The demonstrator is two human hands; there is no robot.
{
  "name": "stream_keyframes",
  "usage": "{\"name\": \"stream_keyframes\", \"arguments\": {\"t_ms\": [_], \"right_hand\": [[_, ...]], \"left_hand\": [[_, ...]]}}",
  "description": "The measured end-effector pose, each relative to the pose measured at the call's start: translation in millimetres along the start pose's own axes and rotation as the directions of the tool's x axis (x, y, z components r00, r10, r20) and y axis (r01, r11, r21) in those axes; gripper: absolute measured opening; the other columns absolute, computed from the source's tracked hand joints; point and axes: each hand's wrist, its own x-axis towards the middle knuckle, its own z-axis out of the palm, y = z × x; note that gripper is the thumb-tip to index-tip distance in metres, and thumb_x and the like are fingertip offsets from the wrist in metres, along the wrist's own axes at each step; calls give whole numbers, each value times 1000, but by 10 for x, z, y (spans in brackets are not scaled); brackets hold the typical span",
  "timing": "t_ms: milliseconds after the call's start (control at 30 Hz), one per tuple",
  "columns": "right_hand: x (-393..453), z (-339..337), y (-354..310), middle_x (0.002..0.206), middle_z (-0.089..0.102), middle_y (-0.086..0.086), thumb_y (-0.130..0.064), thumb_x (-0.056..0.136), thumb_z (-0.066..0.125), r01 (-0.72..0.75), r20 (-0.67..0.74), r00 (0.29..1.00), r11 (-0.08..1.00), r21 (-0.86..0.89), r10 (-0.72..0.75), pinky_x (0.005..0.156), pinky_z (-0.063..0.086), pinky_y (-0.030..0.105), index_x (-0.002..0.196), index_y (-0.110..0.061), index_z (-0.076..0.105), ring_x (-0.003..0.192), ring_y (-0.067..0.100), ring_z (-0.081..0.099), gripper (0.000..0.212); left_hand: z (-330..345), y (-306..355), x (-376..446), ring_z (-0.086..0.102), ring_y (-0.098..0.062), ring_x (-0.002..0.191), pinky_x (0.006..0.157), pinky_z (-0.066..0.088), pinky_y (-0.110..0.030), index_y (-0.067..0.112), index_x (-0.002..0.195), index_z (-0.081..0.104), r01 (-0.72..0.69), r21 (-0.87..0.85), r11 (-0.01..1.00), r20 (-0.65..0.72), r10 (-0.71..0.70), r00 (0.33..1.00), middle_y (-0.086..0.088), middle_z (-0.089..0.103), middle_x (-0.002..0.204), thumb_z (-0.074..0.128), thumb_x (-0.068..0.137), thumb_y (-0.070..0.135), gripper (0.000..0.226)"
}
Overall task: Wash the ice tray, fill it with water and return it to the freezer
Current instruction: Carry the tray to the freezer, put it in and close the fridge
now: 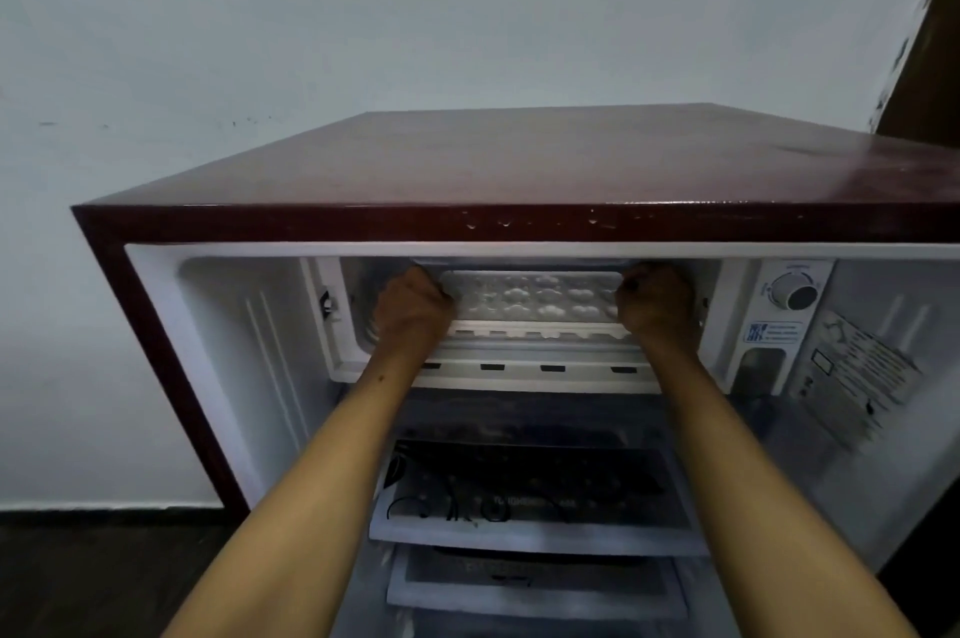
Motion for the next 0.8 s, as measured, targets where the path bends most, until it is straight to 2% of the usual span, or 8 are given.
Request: {"name": "stream_keyframes", "arguments": {"t_ms": [67, 200, 333, 467, 533, 667, 733, 800], "right_hand": [[54, 59, -3, 102, 67, 16, -3, 93, 52, -13, 0, 1000, 1000, 25, 13, 75, 40, 24, 97, 0, 67, 100, 29, 62, 16], [143, 168, 19, 106, 67, 19, -4, 93, 53, -5, -12, 1000, 1000, 26, 6, 87, 46, 30, 100, 2, 66, 104, 30, 62, 16], [196, 220, 44, 106, 67, 19, -3, 92, 54, 17, -32, 999, 1000, 20, -17, 85, 47, 30, 99, 2, 67, 103, 31, 62, 16], [214, 246, 39, 112, 66, 18, -6, 91, 58, 4, -40, 999, 996, 88, -1, 96, 44, 34, 110, -1, 64, 112, 31, 59, 21], [172, 220, 15, 115, 64, 14, -11, 92, 58, 41, -65, 997, 989, 139, -33, 98, 39, 29, 115, -4, 60, 117, 29, 55, 23], [-9, 131, -79, 96, 59, 8, -14, 97, 52, 129, 10, 991, 980, 148, -132, 81, 24, 7, 104, 1, 60, 102, 22, 55, 18], [-113, 57, -119, 84, 53, -1, -11, 98, 49, 147, 66, 986, 984, 98, -153, 83, 32, 14, 94, 0, 61, 85, 11, 51, 17], [-232, -17, -157, 80, 55, 2, -8, 97, 49, 205, 88, 974, 976, 71, -211, 83, 38, 23, 86, -1, 62, 78, 10, 47, 19]], "left_hand": [[60, -40, 60, 60, -37, 110, 91, 49, -41, 0, 110, 61, -15, -21, 1000, 10, 15, 1000, -20, 64, 116, 54, 93, 31, 36], [154, -66, 181, 63, -37, 99, 88, 53, -44, -2, 100, 65, -29, -86, 996, -7, 29, 1000, -21, 68, 104, 55, 91, 25, 30], [195, -60, 233, 63, -35, 102, 89, 52, -42, -1, 102, 65, -2, -82, 997, -9, 2, 1000, -19, 68, 107, 56, 91, 26, 31], [186, -41, 223, 61, -38, 108, 93, 50, -44, 2, 109, 64, 24, -23, 999, -21, -24, 999, -20, 66, 114, 56, 89, 32, 37], [147, -10, 178, 59, -39, 110, 94, 49, -45, 3, 110, 63, 15, 2, 1000, -40, -15, 999, -20, 65, 115, 54, 92, 29, 33], [39, 87, -1, 59, -35, 109, 90, 49, -41, 9, 105, 63, -131, 24, 991, -126, 133, 983, -12, 67, 108, 52, 94, 28, 25], [-41, 167, -154, 62, -30, 99, 79, 45, -34, 13, 89, 64, -178, -16, 984, -118, 174, 978, -9, 68, 94, 50, 96, 24, 19], [-105, 255, -336, 64, -26, 74, 64, 45, -30, 16, 71, 61, -259, -64, 964, -135, 249, 959, -6, 64, 71, 58, 91, 14, 20]]}}
